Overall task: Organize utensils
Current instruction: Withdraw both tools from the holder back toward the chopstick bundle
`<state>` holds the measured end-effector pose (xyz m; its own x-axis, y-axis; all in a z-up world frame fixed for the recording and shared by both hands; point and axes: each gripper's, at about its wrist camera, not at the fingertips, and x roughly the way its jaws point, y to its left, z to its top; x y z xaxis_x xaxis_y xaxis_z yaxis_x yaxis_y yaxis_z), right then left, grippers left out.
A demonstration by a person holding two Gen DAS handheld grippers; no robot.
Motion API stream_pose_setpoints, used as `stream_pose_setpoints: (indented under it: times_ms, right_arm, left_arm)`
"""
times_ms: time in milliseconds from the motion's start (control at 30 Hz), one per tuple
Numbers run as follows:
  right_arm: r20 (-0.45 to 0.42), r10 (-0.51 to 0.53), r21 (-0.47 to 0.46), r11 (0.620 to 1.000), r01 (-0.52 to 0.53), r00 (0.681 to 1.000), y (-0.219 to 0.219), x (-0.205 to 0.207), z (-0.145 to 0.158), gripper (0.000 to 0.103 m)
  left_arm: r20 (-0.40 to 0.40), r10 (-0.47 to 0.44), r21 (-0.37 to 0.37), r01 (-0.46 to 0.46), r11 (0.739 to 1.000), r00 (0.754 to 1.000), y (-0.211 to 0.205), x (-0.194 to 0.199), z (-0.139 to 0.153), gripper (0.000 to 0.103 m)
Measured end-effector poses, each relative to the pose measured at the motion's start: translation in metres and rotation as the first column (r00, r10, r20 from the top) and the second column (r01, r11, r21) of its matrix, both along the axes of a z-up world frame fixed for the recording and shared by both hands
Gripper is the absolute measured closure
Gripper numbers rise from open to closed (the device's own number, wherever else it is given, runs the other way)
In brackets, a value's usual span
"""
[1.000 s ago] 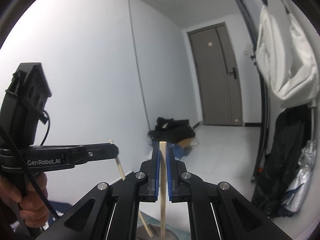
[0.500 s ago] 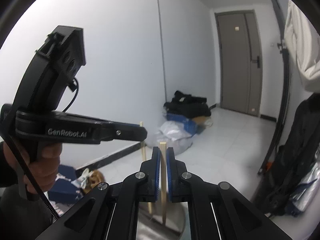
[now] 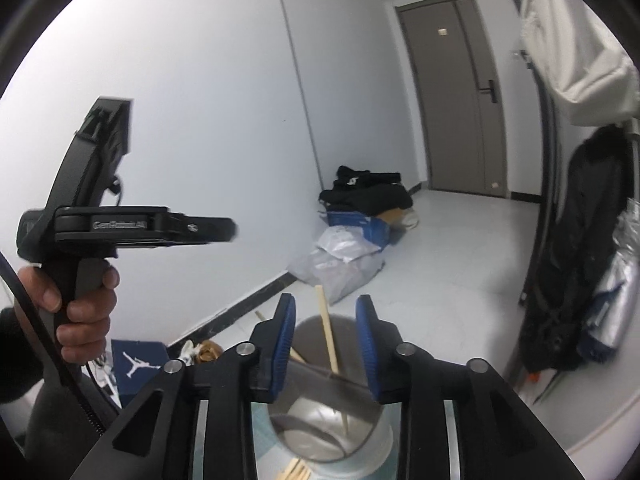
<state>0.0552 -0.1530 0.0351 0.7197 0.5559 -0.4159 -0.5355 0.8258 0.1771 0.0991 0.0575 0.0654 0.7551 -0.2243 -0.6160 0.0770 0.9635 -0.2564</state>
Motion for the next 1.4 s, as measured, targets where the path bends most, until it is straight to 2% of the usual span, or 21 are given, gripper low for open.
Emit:
stream_pose_setpoints:
  times_ms: [133,200,267,333,433,533,767,1033,1200,1400]
  right_arm:
    - [0.005,-0.034,0.031,0.999,0.034,0.999,-0.007,-0.017,0.009,0.059]
    - [0.014,-0.049,0.046,0.998,0.048,0.999,-0.01,-0.028,0.015,0.057]
    - [0.029,-0.068,0.059,0.996,0.066,0.997,-0.012,-0.042,0.022,0.051]
    - [0.045,-0.088,0.075,0.994,0.085,0.995,-0.014,-0.054,0.026,0.042]
    - [0.057,-0.102,0.092,0.991,0.097,0.993,-0.013,-0.066,0.031,0.041]
    - [0.068,-0.123,0.104,0.988,0.115,0.99,-0.012,-0.081,0.033,0.03]
    - [0.062,-0.171,0.106,0.981,0.164,0.983,-0.013,-0.106,0.023,0.026]
    - [0.047,-0.203,0.068,0.978,0.199,0.978,-0.013,-0.125,0.001,0.023]
    - [0.006,-0.223,0.021,0.975,0.223,0.975,-0.013,-0.13,-0.023,0.023]
    - [-0.055,-0.237,-0.044,0.971,0.235,0.97,-0.014,-0.125,-0.048,0.023]
  left_arm:
    - [0.027,0.033,0.026,-0.034,0.999,0.999,-0.005,-0.022,0.006,0.036]
    - [0.044,0.041,0.036,-0.043,0.998,0.998,-0.008,-0.032,0.008,0.035]
    - [0.069,0.061,0.045,-0.064,0.997,0.996,-0.012,-0.045,0.013,0.025]
    - [0.099,0.08,0.038,-0.084,0.996,0.992,-0.011,-0.056,0.015,0.021]
    - [0.132,0.105,0.038,-0.111,0.993,0.986,-0.012,-0.068,0.015,0.019]
    - [0.152,0.116,0.045,-0.124,0.991,0.982,-0.014,-0.078,0.012,0.018]
    - [0.167,0.125,0.049,-0.135,0.99,0.978,-0.014,-0.097,-0.005,0.011]
    - [0.162,0.135,0.055,-0.146,0.988,0.977,-0.018,-0.111,-0.036,0.011]
    - [0.138,0.145,0.053,-0.154,0.987,0.98,-0.02,-0.113,-0.056,0.011]
    - [0.058,0.153,0.047,-0.156,0.987,0.986,-0.014,-0.108,-0.089,0.011]
